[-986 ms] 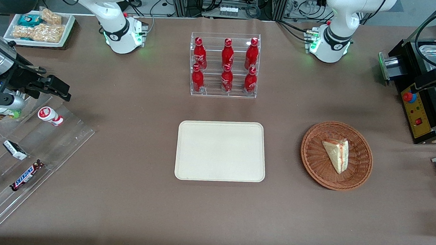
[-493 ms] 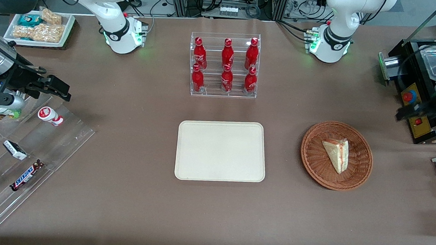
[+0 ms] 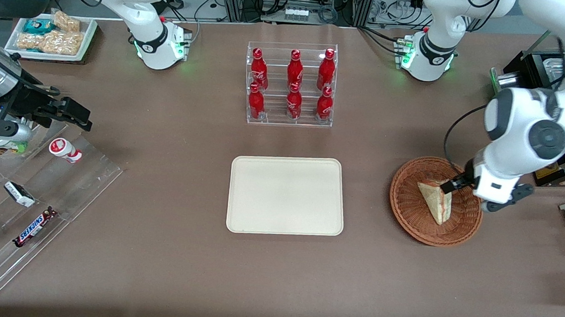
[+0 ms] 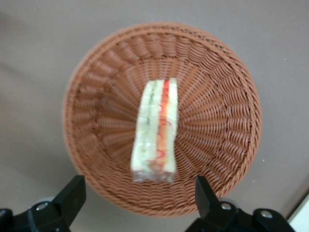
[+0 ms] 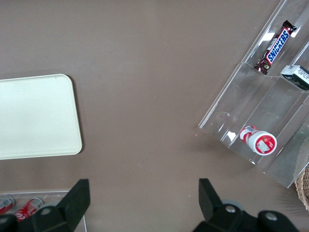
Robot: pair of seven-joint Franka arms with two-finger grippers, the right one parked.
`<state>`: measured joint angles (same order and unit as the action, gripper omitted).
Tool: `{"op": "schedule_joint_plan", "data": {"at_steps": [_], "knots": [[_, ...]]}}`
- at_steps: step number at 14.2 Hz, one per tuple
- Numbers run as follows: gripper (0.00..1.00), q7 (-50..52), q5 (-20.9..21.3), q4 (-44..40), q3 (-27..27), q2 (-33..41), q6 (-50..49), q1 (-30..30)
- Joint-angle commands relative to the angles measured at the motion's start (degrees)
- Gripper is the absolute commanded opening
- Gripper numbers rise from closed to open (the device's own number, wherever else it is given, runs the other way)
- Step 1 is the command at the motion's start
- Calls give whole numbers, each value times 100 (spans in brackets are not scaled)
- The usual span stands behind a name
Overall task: Place sandwich from basket to tray
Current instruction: 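Lower the left gripper and close it on the wrapped sandwich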
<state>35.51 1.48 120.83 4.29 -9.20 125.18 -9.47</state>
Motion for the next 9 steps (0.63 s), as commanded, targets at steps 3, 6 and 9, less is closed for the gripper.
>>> {"op": "schedule_joint_plan", "data": {"at_steps": [3,6,9], "knots": [[100,158,89,266,55,-494,795,6],[58,123,89,248,55,-829,947,7],[0,-149,80,56,55,-812,833,-2]]}}
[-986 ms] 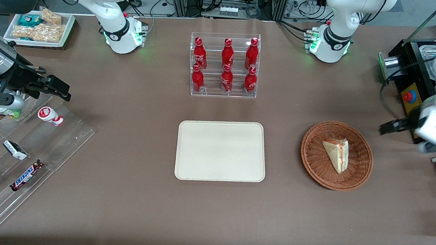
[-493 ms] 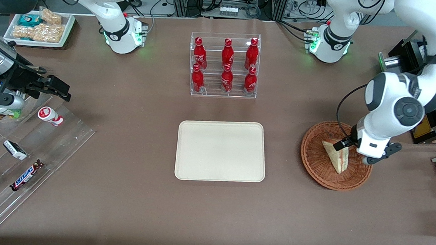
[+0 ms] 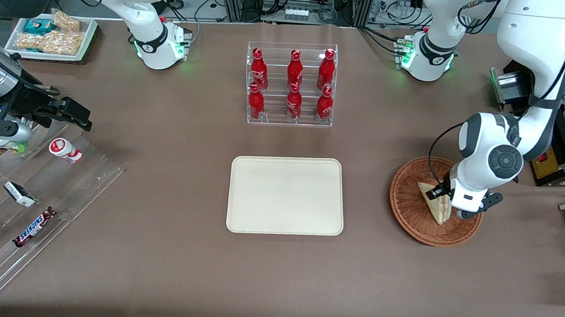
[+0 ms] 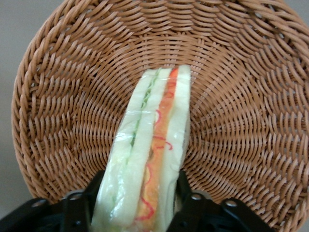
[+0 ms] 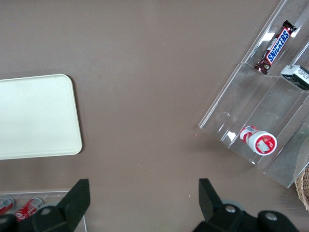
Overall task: Place sandwich from basket to tray
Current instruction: 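Lower the left gripper and close it on the wrapped sandwich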
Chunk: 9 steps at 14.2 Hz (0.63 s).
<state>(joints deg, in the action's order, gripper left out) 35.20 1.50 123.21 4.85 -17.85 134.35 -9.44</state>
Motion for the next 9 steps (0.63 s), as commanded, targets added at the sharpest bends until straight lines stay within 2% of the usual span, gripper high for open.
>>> {"op": "schedule_joint_plan", "data": {"at_steps": [1,4,7,9], "knots": [[0,-136,79,-305,-10,71,-180,-23],[0,-233,70,-902,-36,255,-1021,-189],[0,222,-1,-1903,-54,292,-2068,-934],[0,477,-35,-2422,-63,-14,-2115,-1566]]}}
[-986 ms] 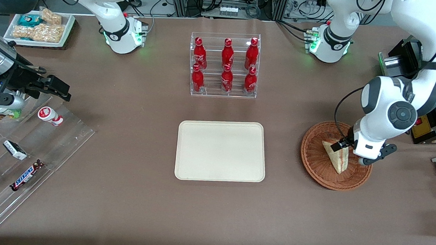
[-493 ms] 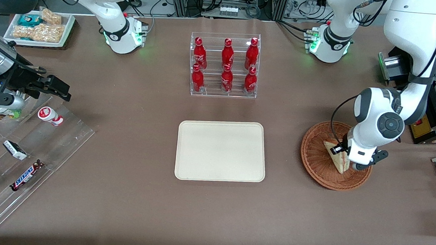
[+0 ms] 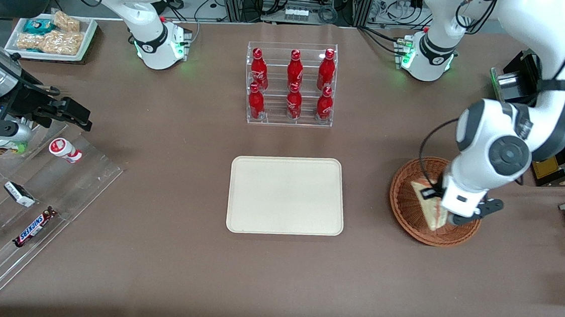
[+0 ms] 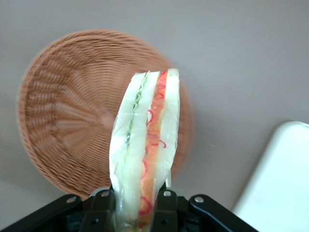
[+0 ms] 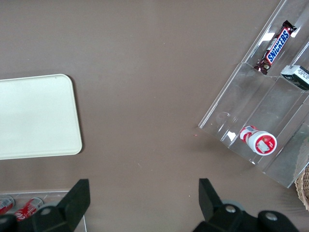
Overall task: Place sandwich from basket to tray
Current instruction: 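Lift the sandwich and carry it with the left gripper over the tray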
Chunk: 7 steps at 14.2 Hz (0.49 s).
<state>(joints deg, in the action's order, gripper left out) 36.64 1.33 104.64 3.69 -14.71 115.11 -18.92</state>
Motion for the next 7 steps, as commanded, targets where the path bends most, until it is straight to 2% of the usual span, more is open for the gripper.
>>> {"op": "schedule_joint_plan", "data": {"at_steps": [1,4,7], "knots": [[0,665,-62,-889,61,-557,-191,-1075],[0,1081,-63,-1751,53,-1417,-95,-1929],[0,1407,-54,-2395,61,-2219,361,-2388]]}}
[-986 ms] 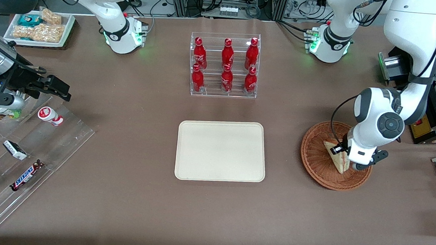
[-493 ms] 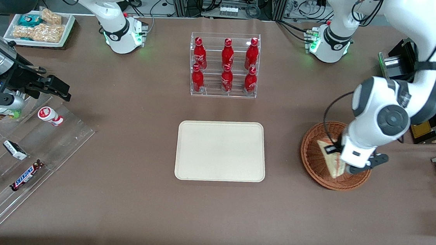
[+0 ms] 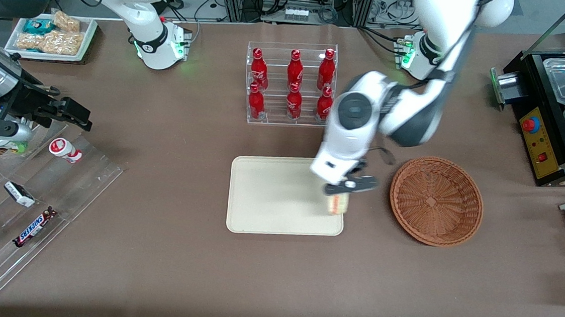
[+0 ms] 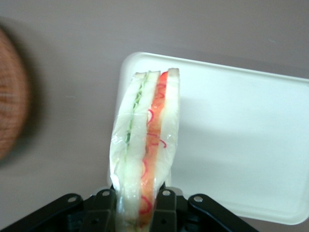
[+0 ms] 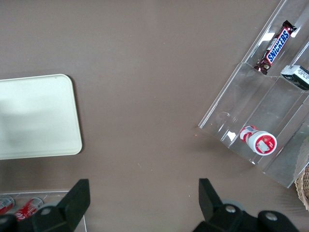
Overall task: Place sandwich from basket to tray
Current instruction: 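Lift the sandwich and carry it with the left gripper over the tray, then lower the sandwich onto the tray and open the left gripper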
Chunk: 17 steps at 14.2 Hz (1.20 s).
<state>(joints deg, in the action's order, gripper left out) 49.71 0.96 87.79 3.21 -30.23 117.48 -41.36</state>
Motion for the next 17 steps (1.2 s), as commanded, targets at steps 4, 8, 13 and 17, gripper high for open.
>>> {"op": "schedule_joint_plan", "data": {"at_steps": [4,8,13,17], "knots": [[3,56,44,-666,110,-1230,1030,-327],[85,118,71,-640,118,-1416,1155,-452],[100,118,53,-640,162,-1022,901,-364],[100,74,97,-614,162,224,-423,477]]}}
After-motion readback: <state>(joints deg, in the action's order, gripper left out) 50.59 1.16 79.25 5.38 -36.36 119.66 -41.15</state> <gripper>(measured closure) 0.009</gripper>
